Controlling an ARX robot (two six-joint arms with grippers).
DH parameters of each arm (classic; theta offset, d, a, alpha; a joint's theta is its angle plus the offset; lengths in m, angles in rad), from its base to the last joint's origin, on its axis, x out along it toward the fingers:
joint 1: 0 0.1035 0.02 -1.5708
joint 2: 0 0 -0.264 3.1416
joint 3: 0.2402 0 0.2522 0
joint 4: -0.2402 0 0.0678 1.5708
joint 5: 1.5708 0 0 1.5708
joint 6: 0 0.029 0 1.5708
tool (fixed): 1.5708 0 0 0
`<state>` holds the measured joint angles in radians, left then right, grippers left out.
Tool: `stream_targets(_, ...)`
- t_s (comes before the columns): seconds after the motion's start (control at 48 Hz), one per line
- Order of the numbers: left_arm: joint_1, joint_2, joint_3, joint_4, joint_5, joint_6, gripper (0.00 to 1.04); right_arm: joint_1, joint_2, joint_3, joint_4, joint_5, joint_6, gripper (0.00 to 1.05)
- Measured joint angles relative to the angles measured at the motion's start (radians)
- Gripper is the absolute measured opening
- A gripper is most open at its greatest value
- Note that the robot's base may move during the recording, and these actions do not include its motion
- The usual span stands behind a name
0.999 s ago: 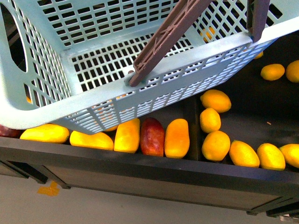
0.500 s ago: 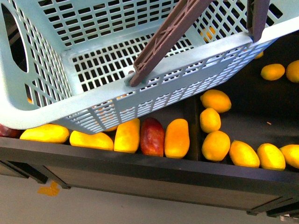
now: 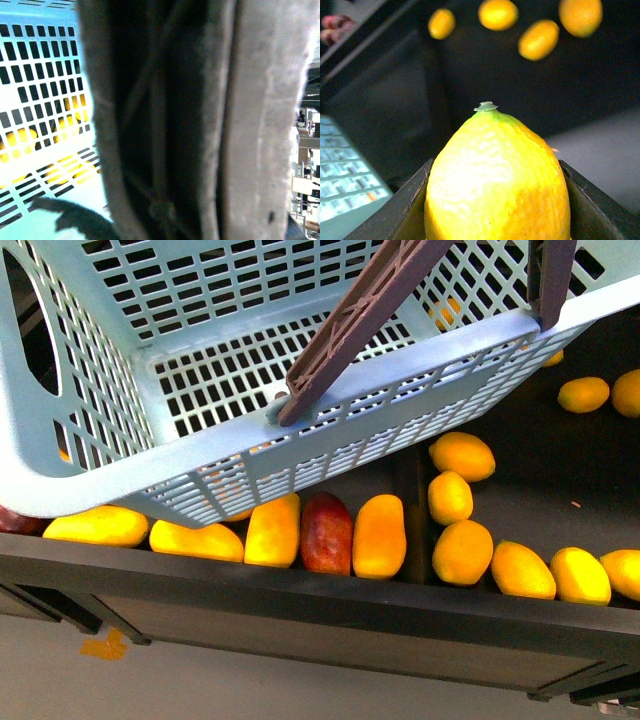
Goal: Pick lemon and mango into basket
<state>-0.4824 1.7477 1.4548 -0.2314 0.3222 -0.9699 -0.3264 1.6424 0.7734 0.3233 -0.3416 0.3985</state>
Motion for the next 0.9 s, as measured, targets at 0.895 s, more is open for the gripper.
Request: stream_targets(0.895, 0.0, 0.0, 0.0, 0.0, 0.0, 0.0, 0.14, 0.664, -0.064, 0.159, 0.027, 0.357, 0.027, 0.76)
